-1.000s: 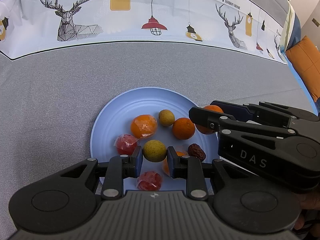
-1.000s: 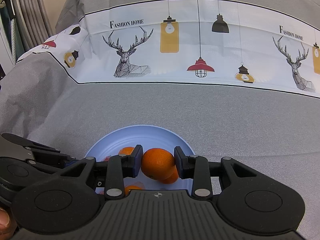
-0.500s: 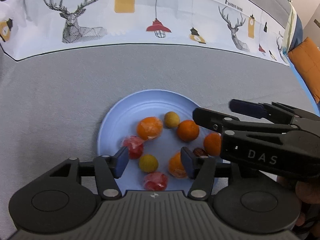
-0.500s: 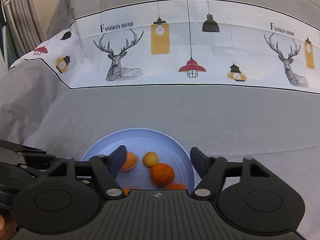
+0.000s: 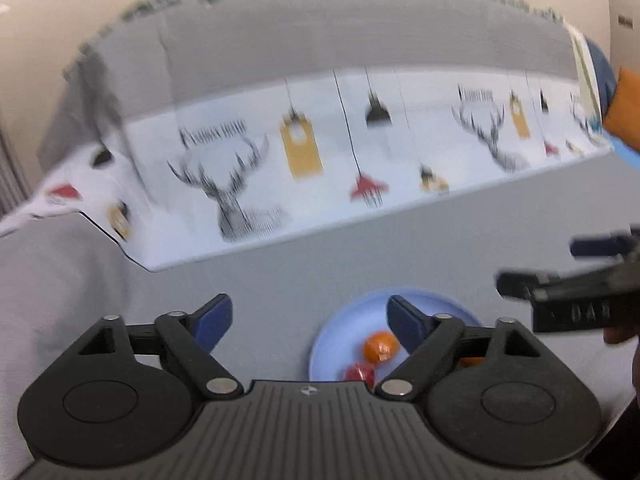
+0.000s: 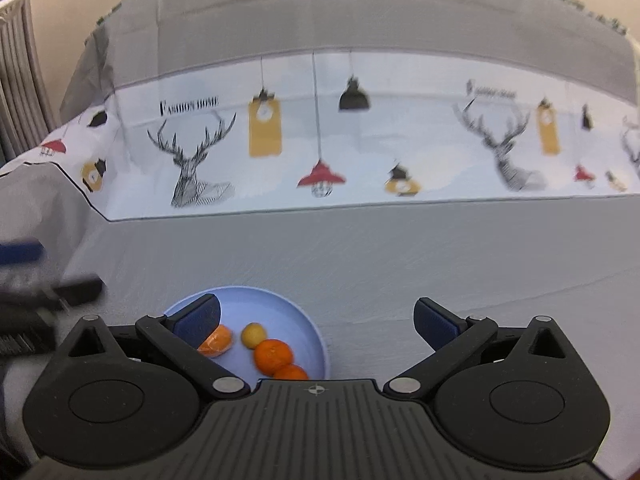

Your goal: Organize fruits

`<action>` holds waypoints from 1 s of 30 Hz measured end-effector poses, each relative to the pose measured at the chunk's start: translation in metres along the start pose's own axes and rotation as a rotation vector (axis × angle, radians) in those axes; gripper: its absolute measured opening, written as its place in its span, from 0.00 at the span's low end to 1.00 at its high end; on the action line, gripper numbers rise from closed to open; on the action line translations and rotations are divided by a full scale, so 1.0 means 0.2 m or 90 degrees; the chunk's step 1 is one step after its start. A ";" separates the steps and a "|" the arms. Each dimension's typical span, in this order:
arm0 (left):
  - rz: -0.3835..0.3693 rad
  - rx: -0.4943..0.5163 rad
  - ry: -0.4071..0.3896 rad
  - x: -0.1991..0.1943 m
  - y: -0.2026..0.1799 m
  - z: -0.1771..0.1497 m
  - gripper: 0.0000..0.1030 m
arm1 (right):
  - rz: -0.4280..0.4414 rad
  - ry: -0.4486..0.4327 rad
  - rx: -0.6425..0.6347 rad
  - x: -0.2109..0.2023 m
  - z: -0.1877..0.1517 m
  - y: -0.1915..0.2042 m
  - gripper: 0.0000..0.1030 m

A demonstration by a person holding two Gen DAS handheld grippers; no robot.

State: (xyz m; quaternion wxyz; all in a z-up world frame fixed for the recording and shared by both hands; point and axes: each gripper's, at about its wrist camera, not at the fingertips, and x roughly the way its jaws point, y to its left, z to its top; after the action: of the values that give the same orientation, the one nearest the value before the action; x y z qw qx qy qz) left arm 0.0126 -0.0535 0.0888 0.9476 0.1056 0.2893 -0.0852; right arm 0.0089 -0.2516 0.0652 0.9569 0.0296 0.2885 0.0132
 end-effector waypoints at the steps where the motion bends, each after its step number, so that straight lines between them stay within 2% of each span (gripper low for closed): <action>1: -0.002 -0.014 -0.007 -0.05 0.01 -0.01 0.94 | -0.001 -0.004 0.004 -0.04 -0.01 0.00 0.99; 3: -0.009 -0.036 -0.003 -0.10 0.01 -0.03 0.97 | 0.002 -0.005 0.005 -0.10 -0.04 0.00 0.99; 6: -0.035 -0.067 0.027 -0.10 -0.01 -0.13 0.98 | -0.006 0.002 -0.037 -0.16 -0.09 0.03 0.99; 10: -0.082 -0.082 0.134 0.04 -0.07 -0.24 0.98 | -0.038 0.011 -0.109 -0.15 -0.14 0.07 0.99; 11: -0.082 -0.092 0.144 0.07 -0.06 -0.25 0.98 | -0.048 0.018 -0.117 -0.13 -0.15 0.07 0.99; 14: -0.026 -0.097 0.135 0.12 -0.03 -0.24 0.99 | -0.038 0.048 -0.091 -0.07 -0.14 0.03 0.99; 16: -0.008 -0.120 0.126 0.14 0.00 -0.23 0.99 | -0.026 0.066 -0.067 -0.04 -0.14 0.01 0.99; 19: -0.009 -0.150 0.132 0.17 0.04 -0.24 0.99 | -0.021 0.085 -0.053 0.01 -0.15 0.00 0.99; 26: -0.023 -0.127 0.154 0.21 0.00 -0.23 0.99 | -0.009 0.108 -0.040 0.07 -0.15 0.01 0.99; 30: -0.036 -0.158 0.167 0.22 0.01 -0.24 0.99 | -0.011 0.107 -0.039 0.07 -0.15 0.01 0.99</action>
State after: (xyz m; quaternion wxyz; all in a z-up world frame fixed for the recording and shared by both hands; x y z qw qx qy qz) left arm 0.0239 -0.0447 0.0254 0.9046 -0.0104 0.4216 -0.0611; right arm 0.0041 -0.2481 0.0321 0.9298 -0.0038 0.3676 0.0162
